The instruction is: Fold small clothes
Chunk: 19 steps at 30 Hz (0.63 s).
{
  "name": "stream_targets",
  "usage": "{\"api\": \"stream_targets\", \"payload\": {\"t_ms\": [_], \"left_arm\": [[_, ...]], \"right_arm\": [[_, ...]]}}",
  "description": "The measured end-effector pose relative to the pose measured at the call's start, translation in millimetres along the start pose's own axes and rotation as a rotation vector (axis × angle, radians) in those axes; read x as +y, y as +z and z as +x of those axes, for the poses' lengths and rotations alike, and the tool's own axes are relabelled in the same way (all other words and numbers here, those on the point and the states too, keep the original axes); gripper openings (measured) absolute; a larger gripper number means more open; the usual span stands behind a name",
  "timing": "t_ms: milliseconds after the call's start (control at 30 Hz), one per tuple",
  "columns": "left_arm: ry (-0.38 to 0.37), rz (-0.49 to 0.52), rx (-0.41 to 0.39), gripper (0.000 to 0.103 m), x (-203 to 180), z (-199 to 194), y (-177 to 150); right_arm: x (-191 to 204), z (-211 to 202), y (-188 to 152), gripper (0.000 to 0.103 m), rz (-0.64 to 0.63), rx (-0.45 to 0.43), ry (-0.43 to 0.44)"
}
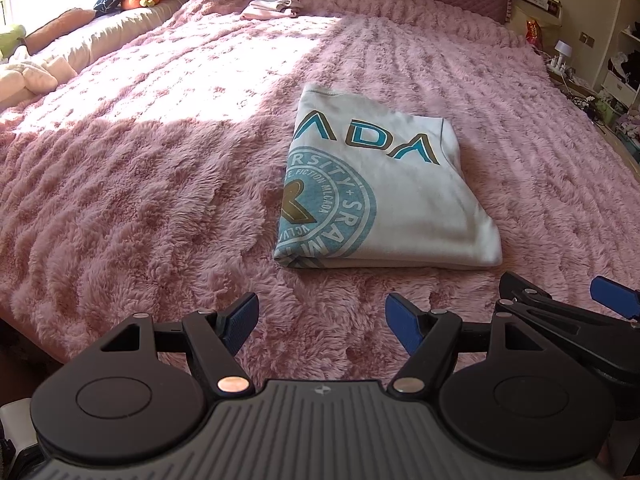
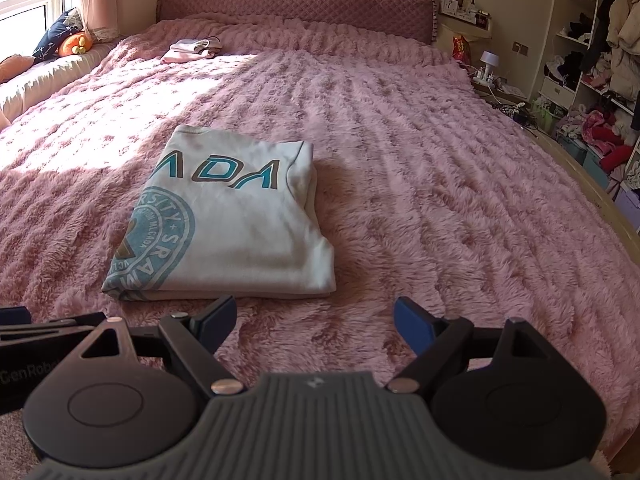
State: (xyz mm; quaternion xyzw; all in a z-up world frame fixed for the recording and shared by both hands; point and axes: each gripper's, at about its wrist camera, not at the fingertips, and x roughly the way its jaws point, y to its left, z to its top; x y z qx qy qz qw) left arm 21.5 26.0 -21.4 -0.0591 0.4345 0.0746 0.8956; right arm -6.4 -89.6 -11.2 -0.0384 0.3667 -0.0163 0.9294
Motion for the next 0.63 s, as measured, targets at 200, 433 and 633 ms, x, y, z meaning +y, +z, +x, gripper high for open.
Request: {"api": "stream_targets", "payload": {"t_ms": [200, 433, 633], "left_arm": [[-0.001, -0.011, 0.001, 0.084, 1.7, 1.7, -0.1], [-0.016, -0.004, -0.024, 0.081, 2.1, 2.1, -3.1], [-0.008, -0.013, 0.007, 0.081, 1.8, 6.5, -3.1]], "right_arm": [[0.2, 1.3, -0.1, 0.082, 0.004, 0.004, 0.003], [0.7, 3.8, -0.2, 0.082, 0.01, 0.011, 0.012], [2.2, 6.6, -0.6, 0.082, -0.011, 0.016, 0.004]]}}
